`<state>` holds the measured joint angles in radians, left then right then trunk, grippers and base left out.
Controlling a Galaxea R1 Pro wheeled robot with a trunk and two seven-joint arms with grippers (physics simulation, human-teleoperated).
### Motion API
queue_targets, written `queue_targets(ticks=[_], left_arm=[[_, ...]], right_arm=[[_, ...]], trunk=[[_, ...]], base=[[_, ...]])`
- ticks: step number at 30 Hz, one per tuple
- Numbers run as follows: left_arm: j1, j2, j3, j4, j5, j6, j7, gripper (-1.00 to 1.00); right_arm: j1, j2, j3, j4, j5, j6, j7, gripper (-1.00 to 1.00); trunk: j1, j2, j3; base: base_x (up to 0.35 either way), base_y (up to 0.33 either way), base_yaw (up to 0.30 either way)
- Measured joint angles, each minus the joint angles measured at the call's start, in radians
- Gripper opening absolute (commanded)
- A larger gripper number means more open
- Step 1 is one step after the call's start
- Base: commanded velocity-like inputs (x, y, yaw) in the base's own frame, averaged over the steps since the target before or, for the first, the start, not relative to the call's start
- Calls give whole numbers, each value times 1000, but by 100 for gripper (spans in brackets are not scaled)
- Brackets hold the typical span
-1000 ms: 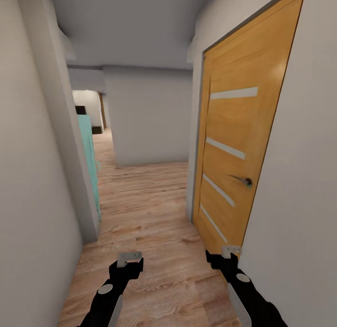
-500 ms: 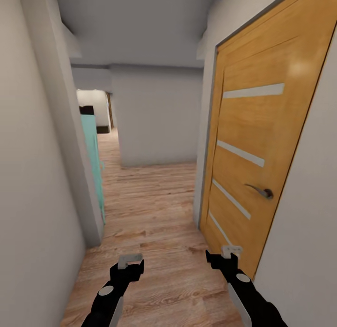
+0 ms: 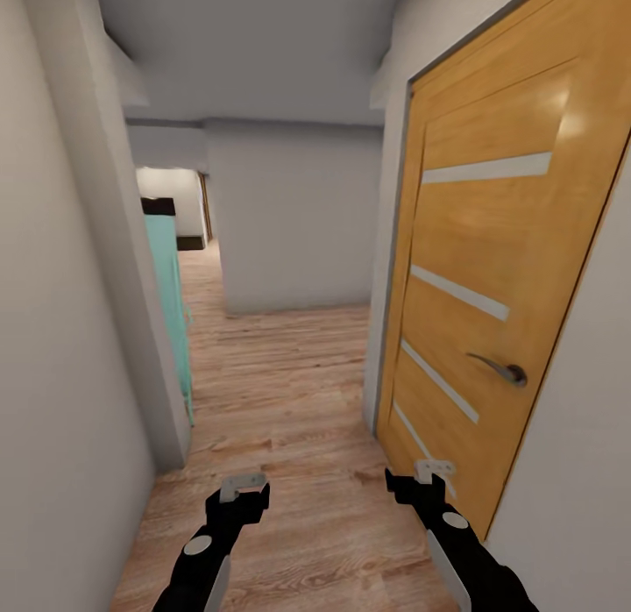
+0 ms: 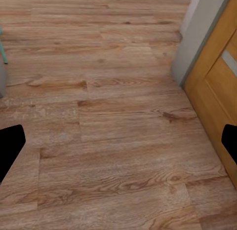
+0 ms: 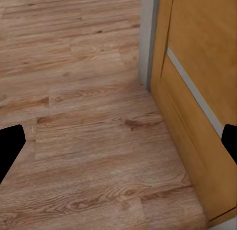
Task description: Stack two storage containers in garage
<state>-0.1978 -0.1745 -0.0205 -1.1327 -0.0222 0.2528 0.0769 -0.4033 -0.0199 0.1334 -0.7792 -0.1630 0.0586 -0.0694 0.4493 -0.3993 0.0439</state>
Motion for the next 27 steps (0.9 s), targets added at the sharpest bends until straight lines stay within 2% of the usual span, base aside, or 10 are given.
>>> queue_targets(ticks=[8, 23, 27], left_arm=[[0, 0, 0, 3, 0, -3, -1, 100], [0, 0, 4, 20, -4, -4, 2, 100], [0, 10, 15, 62, -6, -60, 9, 100]], right_arm=[[0, 0, 0, 0, 0, 0, 0, 100], [0, 0, -1, 19, 1, 0, 0, 100], [0, 0, -1, 56, 2, -9, 2, 100]], trunk=[[0, 0, 0], [0, 0, 0], [0, 0, 0]], base=[[231, 0, 0], [320, 0, 0], [323, 0, 0]])
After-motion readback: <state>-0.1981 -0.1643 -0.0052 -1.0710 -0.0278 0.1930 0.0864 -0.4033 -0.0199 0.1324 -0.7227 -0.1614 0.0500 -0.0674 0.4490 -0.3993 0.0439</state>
